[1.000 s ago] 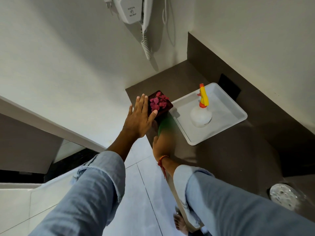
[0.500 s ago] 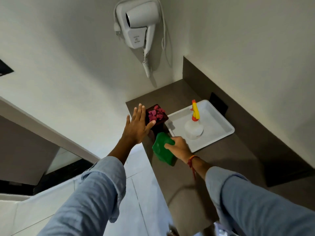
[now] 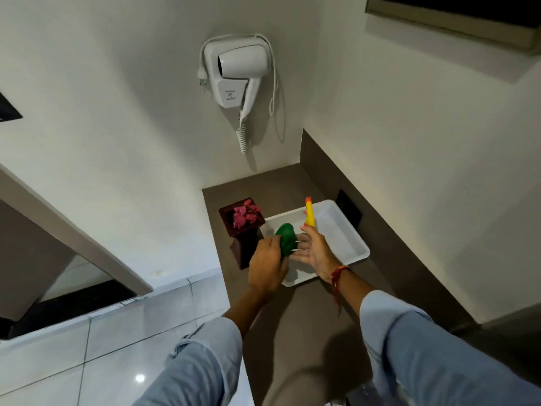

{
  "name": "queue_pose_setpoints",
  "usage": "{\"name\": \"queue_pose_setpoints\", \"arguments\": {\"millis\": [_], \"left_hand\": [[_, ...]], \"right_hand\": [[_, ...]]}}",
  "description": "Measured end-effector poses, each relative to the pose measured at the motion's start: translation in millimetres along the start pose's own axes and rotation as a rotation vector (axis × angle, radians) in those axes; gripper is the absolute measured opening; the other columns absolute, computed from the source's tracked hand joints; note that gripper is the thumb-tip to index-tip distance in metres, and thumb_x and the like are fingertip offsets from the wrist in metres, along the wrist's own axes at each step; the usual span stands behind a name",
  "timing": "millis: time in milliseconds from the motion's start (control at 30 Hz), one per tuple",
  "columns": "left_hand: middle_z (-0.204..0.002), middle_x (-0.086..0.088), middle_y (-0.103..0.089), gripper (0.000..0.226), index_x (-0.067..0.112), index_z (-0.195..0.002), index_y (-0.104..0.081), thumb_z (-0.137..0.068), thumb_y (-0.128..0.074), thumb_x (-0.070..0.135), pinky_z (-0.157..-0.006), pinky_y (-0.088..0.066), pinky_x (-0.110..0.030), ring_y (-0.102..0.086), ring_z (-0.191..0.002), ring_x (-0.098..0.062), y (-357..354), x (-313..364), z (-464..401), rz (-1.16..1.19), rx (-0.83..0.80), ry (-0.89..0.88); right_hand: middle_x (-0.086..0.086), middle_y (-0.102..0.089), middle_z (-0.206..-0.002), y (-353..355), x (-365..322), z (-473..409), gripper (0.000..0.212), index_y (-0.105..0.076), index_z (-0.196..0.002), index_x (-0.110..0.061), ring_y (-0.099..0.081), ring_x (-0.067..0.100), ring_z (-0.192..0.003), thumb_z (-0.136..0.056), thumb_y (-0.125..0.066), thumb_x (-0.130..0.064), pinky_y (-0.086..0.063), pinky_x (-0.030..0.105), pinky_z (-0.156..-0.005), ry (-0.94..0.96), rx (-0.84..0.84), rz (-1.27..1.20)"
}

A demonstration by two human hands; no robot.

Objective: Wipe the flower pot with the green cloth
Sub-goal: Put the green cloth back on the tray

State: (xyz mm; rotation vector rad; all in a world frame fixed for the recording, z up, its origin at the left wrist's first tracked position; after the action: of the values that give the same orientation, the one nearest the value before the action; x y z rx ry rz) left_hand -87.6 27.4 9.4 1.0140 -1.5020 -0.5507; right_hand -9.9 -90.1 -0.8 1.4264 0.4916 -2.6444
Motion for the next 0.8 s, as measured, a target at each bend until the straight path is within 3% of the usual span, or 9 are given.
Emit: {"name": "queue_pose_setpoints", "arguments": {"millis": [67, 133, 200, 267, 333, 433, 600, 733, 800], "left_hand": [[-0.119, -0.012, -0.064, 0.035, 0.007, -0.128, -0.053, -0.094, -0.059, 0.01, -0.091, -0.056, -0.041, -0.061, -0.106, -0.023, -2, -4, -4, 0.309, 0.062, 0.182], [-0.123, -0.014, -0.063, 0.036, 0.002, -0.131, -0.051, -0.096, -0.057, 0.005, -0.092, -0.057, -0.041, -0.063, -0.11, -0.025, -9, -10, -6, 0.611, 0.088, 0.393], [-0.125, -0.017, -0.062, 0.035, -0.001, -0.133, -0.048, -0.099, -0.052, 0.002, -0.095, -0.055, -0.049, -0.063, -0.113, -0.03, -21, -16, -5, 0.901, 0.073, 0.596], [-0.126, -0.021, -0.061, 0.034, -0.004, -0.135, -0.047, -0.101, -0.046, 0.001, -0.097, -0.052, -0.053, -0.063, -0.113, -0.034, -35, -24, -3, 1.045, 0.026, 0.747], [-0.127, -0.023, -0.061, 0.034, -0.006, -0.135, -0.047, -0.102, -0.045, 0.002, -0.097, -0.052, -0.053, -0.062, -0.113, -0.036, -49, -34, -1, 0.973, -0.021, 0.827], [-0.123, -0.022, -0.065, 0.033, -0.003, -0.129, -0.054, -0.099, -0.055, 0.011, -0.092, -0.055, -0.051, -0.065, -0.109, -0.034, -69, -45, -3, 0.659, -0.078, 0.834], [-0.103, -0.02, -0.071, 0.034, -0.003, -0.105, -0.068, -0.096, -0.061, 0.028, -0.079, -0.059, -0.048, -0.068, -0.093, -0.034, -76, -45, -22, 0.234, -0.05, 0.706], [-0.117, -0.021, -0.06, 0.036, -0.003, -0.117, -0.063, -0.097, -0.06, 0.027, -0.084, -0.056, -0.05, -0.063, -0.101, -0.039, -83, -28, -34, 0.011, -0.121, 0.594], [-0.115, -0.021, -0.063, 0.042, -0.002, -0.13, -0.052, -0.097, -0.059, 0.022, -0.082, -0.057, -0.051, -0.064, -0.101, -0.04, -89, -22, -34, -0.061, -0.168, 0.573]], "right_hand": [[0.015, -0.075, -0.097, 14, 5, -2, 0.027, -0.071, -0.101, -0.006, -0.071, 0.035, -0.099, -0.091, -0.056, -0.026, -0.059, 0.037, -0.076, 0.046, 0.089, 0.176], [0.016, -0.073, -0.103, 31, 15, -9, 0.018, -0.07, -0.098, -0.004, -0.067, 0.037, -0.106, -0.088, -0.06, -0.016, -0.058, 0.042, -0.087, 0.08, 0.182, 0.254], [0.021, -0.068, -0.115, 39, 24, -16, 0.018, -0.066, -0.105, -0.006, -0.062, 0.039, -0.112, -0.09, -0.061, -0.015, -0.051, 0.052, -0.1, 0.017, 0.139, 0.171], [0.022, -0.066, -0.121, 38, 32, -21, 0.028, -0.063, -0.117, -0.005, -0.062, 0.039, -0.114, -0.094, -0.057, -0.018, -0.048, 0.056, -0.102, -0.11, 0.013, 0.066], [0.024, -0.064, -0.123, 36, 37, -29, 0.031, -0.059, -0.125, -0.001, -0.061, 0.042, -0.116, -0.096, -0.053, -0.011, -0.05, 0.057, -0.099, -0.16, -0.029, 0.105], [0.03, -0.062, -0.125, 34, 37, -47, 0.033, -0.058, -0.125, 0.007, -0.059, 0.046, -0.116, -0.092, -0.05, 0.008, -0.05, 0.058, -0.098, -0.08, 0.032, 0.318], [0.022, -0.065, -0.124, 35, 33, -68, 0.037, -0.06, -0.126, 0.0, -0.061, 0.037, -0.116, -0.09, -0.055, 0.006, -0.052, 0.044, -0.099, 0.122, 0.108, 0.622], [0.02, -0.063, -0.129, 45, 38, -72, 0.042, -0.057, -0.13, -0.004, -0.059, 0.038, -0.119, -0.09, -0.053, 0.007, -0.05, 0.034, -0.093, 0.092, 0.18, 0.679], [0.019, -0.063, -0.13, 53, 38, -74, 0.044, -0.056, -0.131, -0.005, -0.059, 0.037, -0.119, -0.089, -0.055, 0.007, -0.051, 0.03, -0.089, 0.099, 0.213, 0.725]]}}
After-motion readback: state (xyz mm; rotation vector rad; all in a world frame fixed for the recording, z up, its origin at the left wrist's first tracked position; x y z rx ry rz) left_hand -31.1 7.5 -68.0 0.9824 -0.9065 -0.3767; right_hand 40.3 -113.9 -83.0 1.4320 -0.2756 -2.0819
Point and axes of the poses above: each hand's wrist, its own z-axis away from the middle knuckle, its own y-axis out of the back of the hand, x = y × z, the point moved 3 cm from there along -z, towards the middle knuckle
